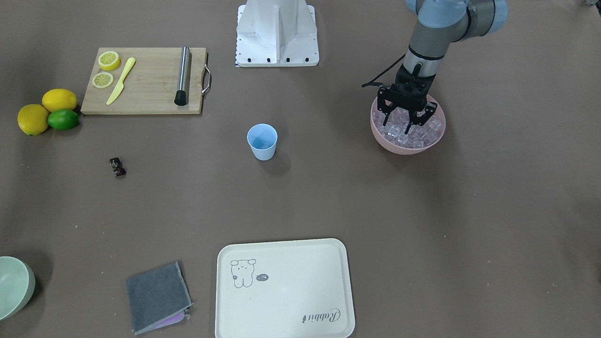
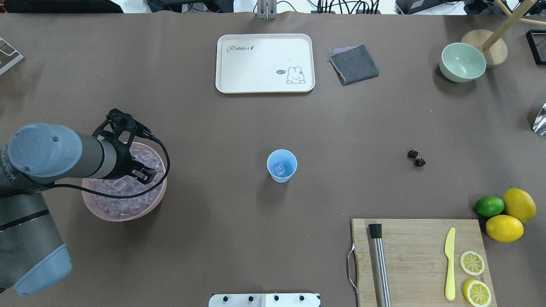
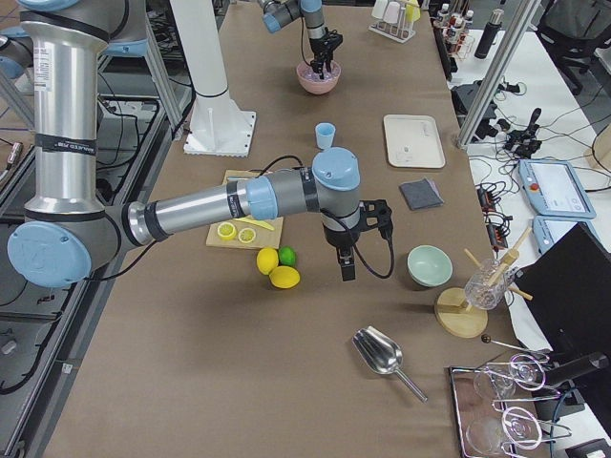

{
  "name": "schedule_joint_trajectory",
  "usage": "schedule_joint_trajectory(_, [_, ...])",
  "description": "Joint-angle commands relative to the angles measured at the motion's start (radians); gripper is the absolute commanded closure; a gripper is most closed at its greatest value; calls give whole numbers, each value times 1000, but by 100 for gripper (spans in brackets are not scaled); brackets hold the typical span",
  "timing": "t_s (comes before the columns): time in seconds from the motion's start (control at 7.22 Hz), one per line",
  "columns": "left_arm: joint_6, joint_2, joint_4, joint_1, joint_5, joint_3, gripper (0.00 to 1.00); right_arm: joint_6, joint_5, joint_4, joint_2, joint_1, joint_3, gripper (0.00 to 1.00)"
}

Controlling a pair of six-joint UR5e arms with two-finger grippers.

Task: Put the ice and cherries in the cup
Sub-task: 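Lower the left gripper into the ice and grasp another cube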

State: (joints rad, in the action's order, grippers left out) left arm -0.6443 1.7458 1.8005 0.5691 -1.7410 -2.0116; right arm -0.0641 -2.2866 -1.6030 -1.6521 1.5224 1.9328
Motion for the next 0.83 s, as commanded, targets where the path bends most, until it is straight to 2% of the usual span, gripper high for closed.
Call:
schedule_joint_trajectory(0.0, [0,3,0,-8,37,16,37,1,-1,0,0,-1,-2,0])
schedule_joint_trajectory(0.28, [0,1,0,-8,38,16,38,1,1,0,0,-1,-2,0])
schedule_joint_trajectory(0.42, [-1,1,0,-8,38,16,44,1,1,0,0,-1,-2,0])
schedule_joint_trajectory(0.69, [-2,1,0,-8,38,13,74,1,1,0,0,1,-2,0])
